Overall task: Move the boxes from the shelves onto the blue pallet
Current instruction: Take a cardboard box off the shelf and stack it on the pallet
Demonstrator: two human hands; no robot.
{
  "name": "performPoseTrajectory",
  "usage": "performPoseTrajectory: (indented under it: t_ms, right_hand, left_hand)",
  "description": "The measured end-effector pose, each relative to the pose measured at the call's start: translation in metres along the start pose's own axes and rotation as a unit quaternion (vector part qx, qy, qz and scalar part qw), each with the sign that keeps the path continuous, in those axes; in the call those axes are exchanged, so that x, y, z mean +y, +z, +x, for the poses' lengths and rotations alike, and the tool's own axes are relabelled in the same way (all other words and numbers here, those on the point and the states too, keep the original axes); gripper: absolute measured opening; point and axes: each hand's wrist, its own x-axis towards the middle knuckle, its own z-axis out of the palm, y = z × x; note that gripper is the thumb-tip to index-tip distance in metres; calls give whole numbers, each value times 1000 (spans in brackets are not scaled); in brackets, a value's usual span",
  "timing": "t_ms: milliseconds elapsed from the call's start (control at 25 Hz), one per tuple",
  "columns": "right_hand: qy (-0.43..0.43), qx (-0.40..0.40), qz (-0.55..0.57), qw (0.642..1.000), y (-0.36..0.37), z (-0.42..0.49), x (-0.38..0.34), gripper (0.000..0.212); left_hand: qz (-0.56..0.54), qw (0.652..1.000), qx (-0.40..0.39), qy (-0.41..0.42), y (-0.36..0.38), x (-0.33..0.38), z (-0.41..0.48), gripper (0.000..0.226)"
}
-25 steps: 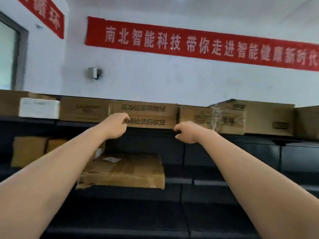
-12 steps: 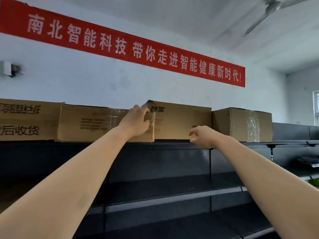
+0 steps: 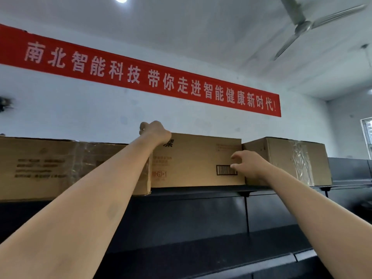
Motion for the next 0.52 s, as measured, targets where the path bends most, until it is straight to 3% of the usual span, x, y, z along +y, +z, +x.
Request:
performPoseTrajectory:
  t_ms: [80, 160, 320, 400, 520]
  right_hand:
    - [14, 38, 44, 998, 7, 35, 13, 47]
    - [57, 69, 128, 988, 17, 71, 24, 51]
    - [171, 111, 299, 932, 45, 129, 50, 61]
    - [204, 116, 360, 903, 57, 141, 64, 59]
    - [217, 138, 372, 892, 68, 149, 77, 50]
  left_hand:
    - [51, 997, -2, -55, 12, 1, 31, 18]
    - [41, 994, 15, -96, 25, 1, 62, 31]
    - [-59, 982, 62, -166, 52, 4, 117, 56]
    - [-112, 968, 81, -209, 67, 6, 136, 57]
    - [-201, 936, 132, -259, 85, 3, 139, 53]
